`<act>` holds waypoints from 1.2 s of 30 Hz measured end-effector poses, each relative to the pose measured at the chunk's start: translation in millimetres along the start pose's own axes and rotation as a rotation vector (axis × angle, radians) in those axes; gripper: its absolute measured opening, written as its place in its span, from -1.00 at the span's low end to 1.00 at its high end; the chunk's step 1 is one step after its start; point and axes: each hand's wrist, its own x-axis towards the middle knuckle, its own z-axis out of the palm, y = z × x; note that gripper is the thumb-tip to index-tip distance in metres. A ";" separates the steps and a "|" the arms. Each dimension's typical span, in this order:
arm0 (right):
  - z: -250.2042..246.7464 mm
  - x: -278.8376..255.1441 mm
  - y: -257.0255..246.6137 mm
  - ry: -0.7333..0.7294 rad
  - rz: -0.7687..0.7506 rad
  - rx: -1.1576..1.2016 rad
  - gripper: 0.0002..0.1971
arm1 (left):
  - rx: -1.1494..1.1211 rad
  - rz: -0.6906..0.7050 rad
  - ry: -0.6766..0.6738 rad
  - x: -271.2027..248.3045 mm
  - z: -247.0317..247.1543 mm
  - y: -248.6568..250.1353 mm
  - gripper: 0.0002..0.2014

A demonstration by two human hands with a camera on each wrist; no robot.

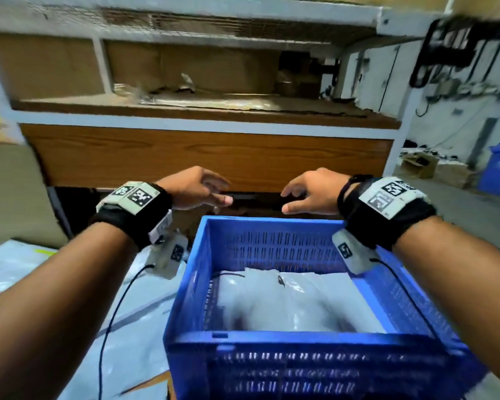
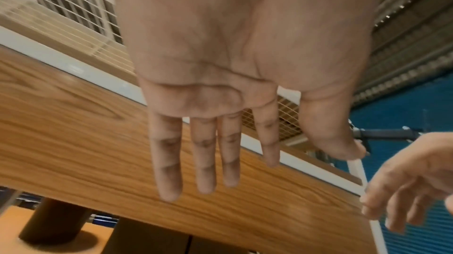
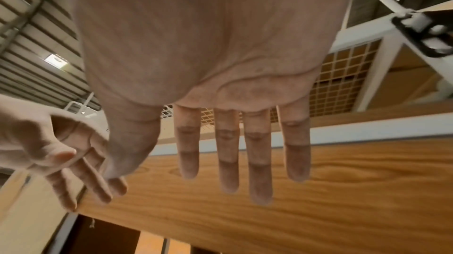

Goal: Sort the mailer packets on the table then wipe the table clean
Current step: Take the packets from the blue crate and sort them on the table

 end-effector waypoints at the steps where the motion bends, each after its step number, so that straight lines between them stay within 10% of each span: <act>1: -8.6 -1.4 -15.0 0.020 -0.013 -0.006 -0.47 | -0.011 -0.012 0.006 -11.2 -7.5 -4.9 -0.51; 8: -49.2 -0.6 -134.1 0.138 -0.197 0.030 -0.52 | 0.047 -0.213 0.076 -108.3 -26.2 -64.6 -0.56; 20: 27.8 24.9 -301.2 -0.084 -0.467 -0.106 -0.58 | 0.178 -0.638 -0.035 -288.1 39.3 -186.0 -0.56; 36: 214.9 115.6 -397.0 -0.346 -0.066 0.036 -0.34 | 0.521 -0.556 -0.260 -307.9 82.0 -334.1 0.08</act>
